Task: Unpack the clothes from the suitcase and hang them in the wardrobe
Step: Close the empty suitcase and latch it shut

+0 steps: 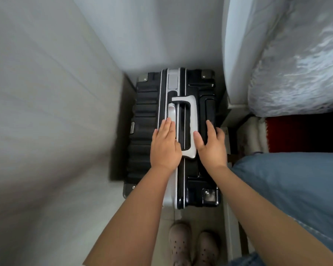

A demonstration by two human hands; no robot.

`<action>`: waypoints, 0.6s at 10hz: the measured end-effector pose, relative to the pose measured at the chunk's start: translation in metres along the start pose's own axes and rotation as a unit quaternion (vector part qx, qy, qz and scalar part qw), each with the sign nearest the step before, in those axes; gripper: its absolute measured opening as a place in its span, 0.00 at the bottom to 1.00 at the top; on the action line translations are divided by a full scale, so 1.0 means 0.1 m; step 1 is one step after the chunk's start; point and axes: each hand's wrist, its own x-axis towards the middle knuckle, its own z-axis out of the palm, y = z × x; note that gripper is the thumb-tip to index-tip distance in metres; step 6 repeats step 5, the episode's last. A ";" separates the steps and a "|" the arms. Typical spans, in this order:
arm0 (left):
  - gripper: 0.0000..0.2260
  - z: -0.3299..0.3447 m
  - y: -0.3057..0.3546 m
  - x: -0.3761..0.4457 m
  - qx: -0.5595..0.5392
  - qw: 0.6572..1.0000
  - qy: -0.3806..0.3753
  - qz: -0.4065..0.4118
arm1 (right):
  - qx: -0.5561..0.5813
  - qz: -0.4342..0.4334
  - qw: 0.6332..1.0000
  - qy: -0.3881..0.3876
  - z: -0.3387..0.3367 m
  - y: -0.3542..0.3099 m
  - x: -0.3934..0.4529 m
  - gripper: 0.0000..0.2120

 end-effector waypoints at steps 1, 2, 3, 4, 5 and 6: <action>0.25 -0.02 0.02 0.20 -0.002 1.000 0.011 -0.002 | 0.014 -0.012 1.000 0.001 -0.02 -0.04 0.20 0.29; 0.25 -0.02 0.03 0.26 0.002 1.000 0.015 -0.007 | 0.006 -0.011 1.000 -0.001 -0.03 -0.07 0.29 0.29; 0.25 -0.03 0.03 0.25 0.000 1.000 0.012 0.002 | 0.008 -0.009 1.000 -0.006 -0.05 -0.08 0.27 0.28; 0.25 -0.04 0.02 0.26 -0.003 1.000 0.006 0.000 | 0.034 0.002 0.999 -0.030 -0.09 -0.08 0.25 0.28; 0.24 -0.02 0.02 0.25 -0.003 1.000 0.029 0.010 | 0.041 -0.004 0.998 -0.056 -0.18 -0.09 0.21 0.27; 0.24 -0.02 0.02 0.25 -0.003 1.000 0.029 0.010 | 0.041 -0.004 0.998 -0.056 -0.18 -0.09 0.21 0.27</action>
